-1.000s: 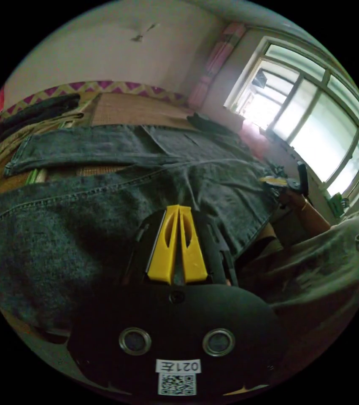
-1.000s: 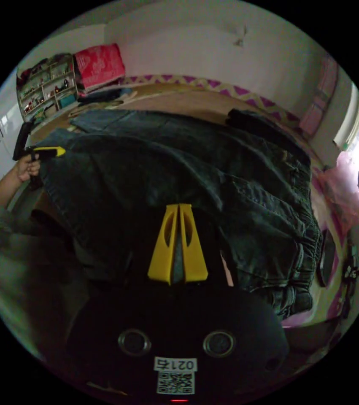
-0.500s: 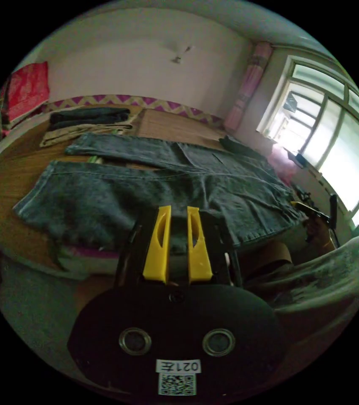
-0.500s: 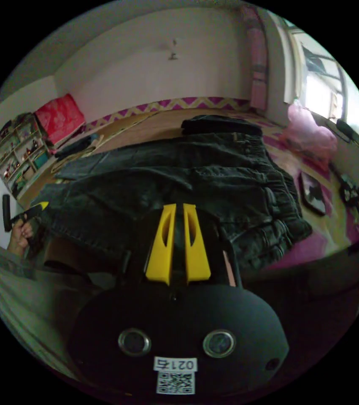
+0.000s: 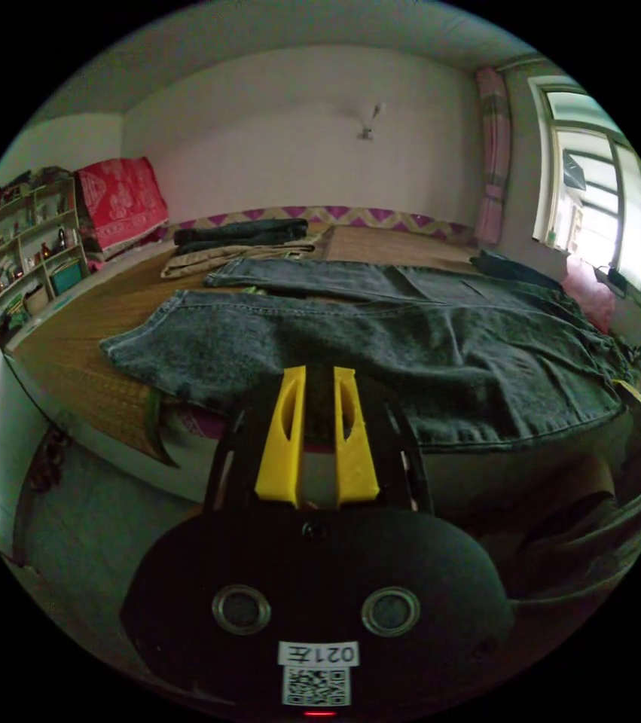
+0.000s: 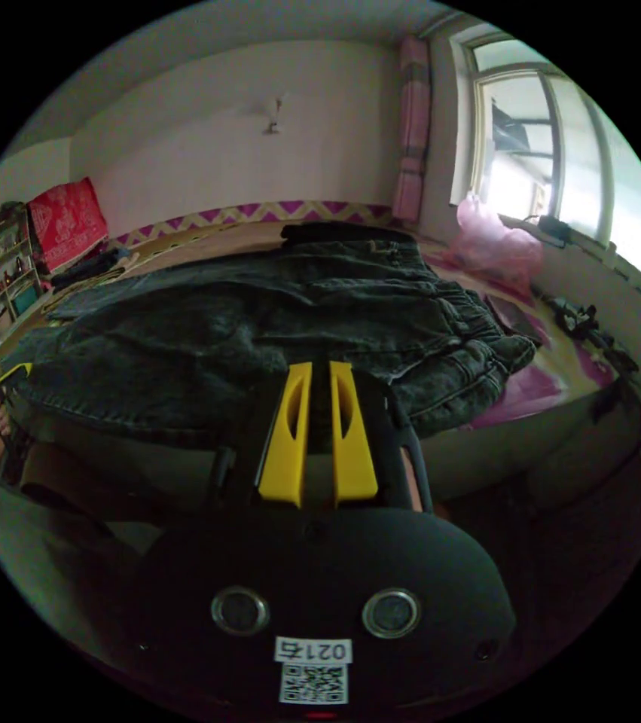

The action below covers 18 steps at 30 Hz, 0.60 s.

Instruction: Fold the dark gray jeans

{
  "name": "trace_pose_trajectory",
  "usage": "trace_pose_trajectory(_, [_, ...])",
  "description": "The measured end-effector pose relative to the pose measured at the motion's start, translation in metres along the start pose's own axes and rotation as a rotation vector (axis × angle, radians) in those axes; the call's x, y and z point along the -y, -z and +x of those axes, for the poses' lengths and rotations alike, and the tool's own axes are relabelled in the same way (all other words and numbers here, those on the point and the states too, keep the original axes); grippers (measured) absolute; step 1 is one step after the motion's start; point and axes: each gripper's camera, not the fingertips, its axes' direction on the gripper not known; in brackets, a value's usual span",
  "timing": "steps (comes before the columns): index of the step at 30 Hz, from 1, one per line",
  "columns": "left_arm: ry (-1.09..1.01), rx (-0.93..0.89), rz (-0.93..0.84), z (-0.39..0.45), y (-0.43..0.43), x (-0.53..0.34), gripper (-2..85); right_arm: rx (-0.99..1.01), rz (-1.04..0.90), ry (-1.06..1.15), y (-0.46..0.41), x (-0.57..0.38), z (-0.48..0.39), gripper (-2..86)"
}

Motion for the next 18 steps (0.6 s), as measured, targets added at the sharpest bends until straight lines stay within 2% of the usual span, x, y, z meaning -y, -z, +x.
trace_pose_trajectory(18, [-0.002,-0.024,0.022,0.018,0.019,-0.028,6.0,0.032,0.013,-0.056,0.013,-0.01,0.001,5.0])
